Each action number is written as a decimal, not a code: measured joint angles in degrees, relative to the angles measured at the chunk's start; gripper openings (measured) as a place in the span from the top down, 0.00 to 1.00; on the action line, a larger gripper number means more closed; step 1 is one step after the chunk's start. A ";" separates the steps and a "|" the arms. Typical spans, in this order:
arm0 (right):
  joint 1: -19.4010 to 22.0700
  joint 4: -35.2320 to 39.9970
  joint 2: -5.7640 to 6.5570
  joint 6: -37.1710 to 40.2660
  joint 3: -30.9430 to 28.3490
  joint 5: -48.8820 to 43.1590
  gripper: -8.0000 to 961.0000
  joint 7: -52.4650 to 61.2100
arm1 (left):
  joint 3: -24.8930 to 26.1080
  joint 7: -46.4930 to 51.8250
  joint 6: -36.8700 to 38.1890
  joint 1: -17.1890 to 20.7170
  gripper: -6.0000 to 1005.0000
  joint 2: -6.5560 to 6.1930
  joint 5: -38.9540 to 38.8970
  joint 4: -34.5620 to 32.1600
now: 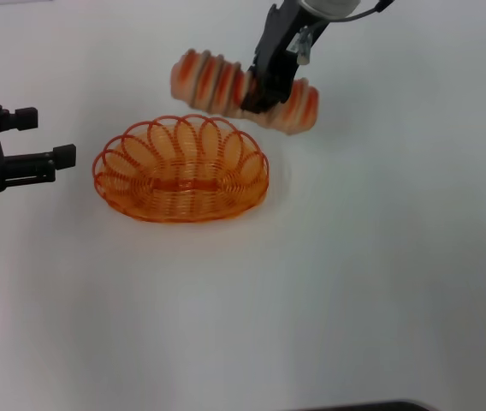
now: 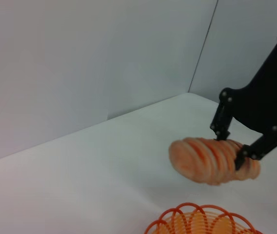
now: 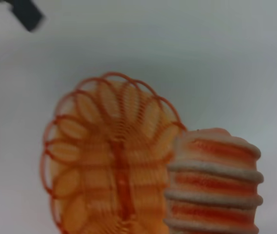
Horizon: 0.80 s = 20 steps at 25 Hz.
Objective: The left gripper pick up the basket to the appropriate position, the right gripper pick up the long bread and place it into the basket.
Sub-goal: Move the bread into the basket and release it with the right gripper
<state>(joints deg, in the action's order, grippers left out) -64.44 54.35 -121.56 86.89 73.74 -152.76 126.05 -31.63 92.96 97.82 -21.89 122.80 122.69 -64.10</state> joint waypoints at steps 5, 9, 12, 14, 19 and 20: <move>-0.63 0.14 0.00 2.12 -0.08 3.12 0.65 -2.32 | 0.00 0.07 0.00 -0.35 0.13 -0.10 0.00 -0.05; -1.11 0.14 0.00 2.37 0.08 5.07 0.67 -3.56 | -0.07 0.07 0.00 -0.49 0.13 -0.08 0.00 -0.15; -1.42 0.14 0.00 2.29 0.54 6.66 0.69 -4.49 | -0.09 0.06 0.00 -0.50 0.13 -0.08 0.00 -0.15; -1.50 -0.08 0.00 1.52 1.99 7.91 0.70 -4.91 | -0.10 0.05 0.00 -0.52 0.13 -0.12 0.00 -0.21; -1.48 -0.39 0.00 0.70 4.38 9.80 0.70 -4.70 | -0.10 0.03 0.01 -0.53 0.13 -0.12 0.00 -0.53; -1.45 -0.42 0.00 0.64 4.65 10.11 0.70 -4.65 | -0.10 0.03 0.04 -0.53 0.13 -0.11 0.01 -0.74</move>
<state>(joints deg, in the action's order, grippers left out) -65.89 53.94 -121.55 87.53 78.39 -142.65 121.40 -31.73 92.99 97.86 -22.41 122.69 122.69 -64.85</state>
